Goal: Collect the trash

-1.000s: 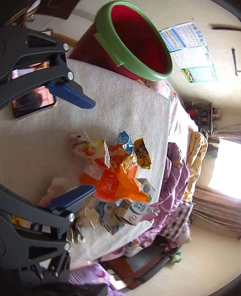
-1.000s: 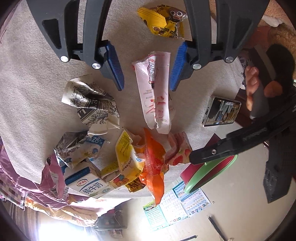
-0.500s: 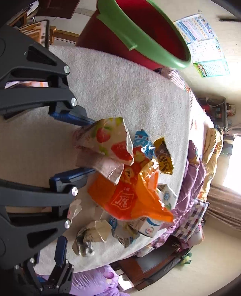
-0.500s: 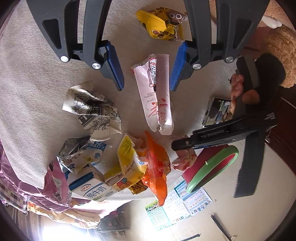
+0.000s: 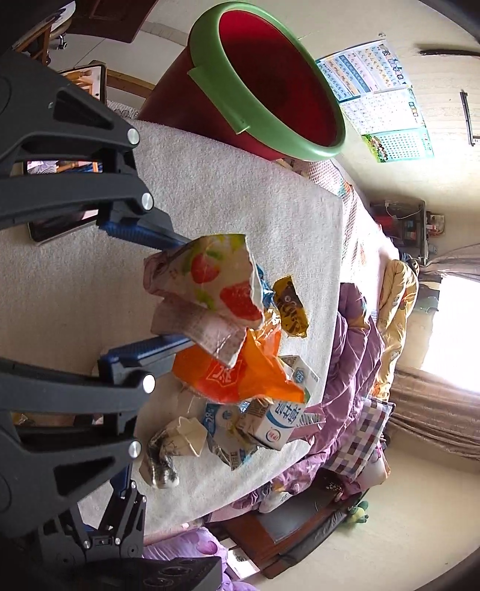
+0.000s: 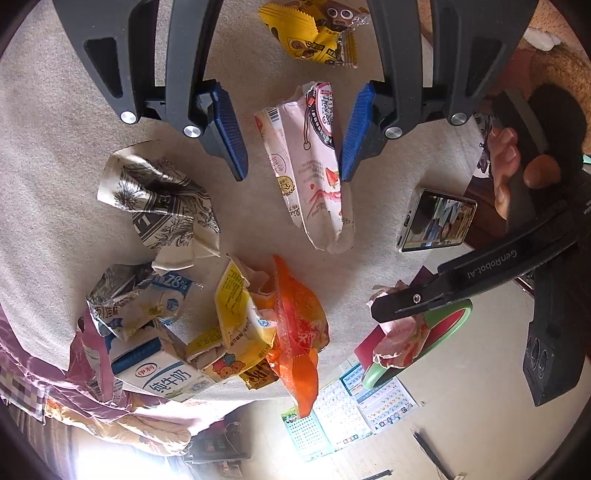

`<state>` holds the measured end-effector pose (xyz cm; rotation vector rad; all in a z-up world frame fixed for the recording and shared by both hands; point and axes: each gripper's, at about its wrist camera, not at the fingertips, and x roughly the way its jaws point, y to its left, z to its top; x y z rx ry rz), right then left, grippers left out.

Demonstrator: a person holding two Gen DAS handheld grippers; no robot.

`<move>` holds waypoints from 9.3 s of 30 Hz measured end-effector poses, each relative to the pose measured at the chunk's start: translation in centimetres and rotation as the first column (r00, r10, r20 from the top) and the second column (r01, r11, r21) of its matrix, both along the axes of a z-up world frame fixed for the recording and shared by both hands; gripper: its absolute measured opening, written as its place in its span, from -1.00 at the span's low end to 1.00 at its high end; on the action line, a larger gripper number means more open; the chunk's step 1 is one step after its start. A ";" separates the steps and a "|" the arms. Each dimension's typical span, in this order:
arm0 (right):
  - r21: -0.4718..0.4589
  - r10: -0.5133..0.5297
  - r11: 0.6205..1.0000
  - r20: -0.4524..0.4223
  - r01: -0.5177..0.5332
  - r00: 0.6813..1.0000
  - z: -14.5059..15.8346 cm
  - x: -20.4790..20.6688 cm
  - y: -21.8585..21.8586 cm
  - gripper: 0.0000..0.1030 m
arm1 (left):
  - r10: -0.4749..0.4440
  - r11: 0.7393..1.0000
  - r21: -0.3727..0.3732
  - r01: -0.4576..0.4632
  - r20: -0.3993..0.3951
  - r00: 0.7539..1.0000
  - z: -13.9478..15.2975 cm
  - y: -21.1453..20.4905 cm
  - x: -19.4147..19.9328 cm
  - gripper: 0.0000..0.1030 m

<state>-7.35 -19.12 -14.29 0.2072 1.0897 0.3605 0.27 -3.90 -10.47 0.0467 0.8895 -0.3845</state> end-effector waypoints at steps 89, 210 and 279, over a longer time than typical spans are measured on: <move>0.175 -0.161 0.977 0.228 0.122 0.960 9.2 19.5 20.6 0.04 | 0.097 0.995 0.022 -0.098 0.065 0.993 1.2 23.4 16.0 0.20; 0.128 -0.206 0.975 0.195 0.183 0.959 6.4 0.5 -4.0 -0.08 | -0.242 0.969 -0.083 0.233 -0.122 0.963 -1.9 -3.4 -7.2 -0.39; 0.097 -0.204 0.978 0.311 0.182 0.928 10.0 10.6 18.1 -0.08 | -0.031 0.998 -0.052 0.037 0.099 0.995 3.4 20.9 8.7 -0.38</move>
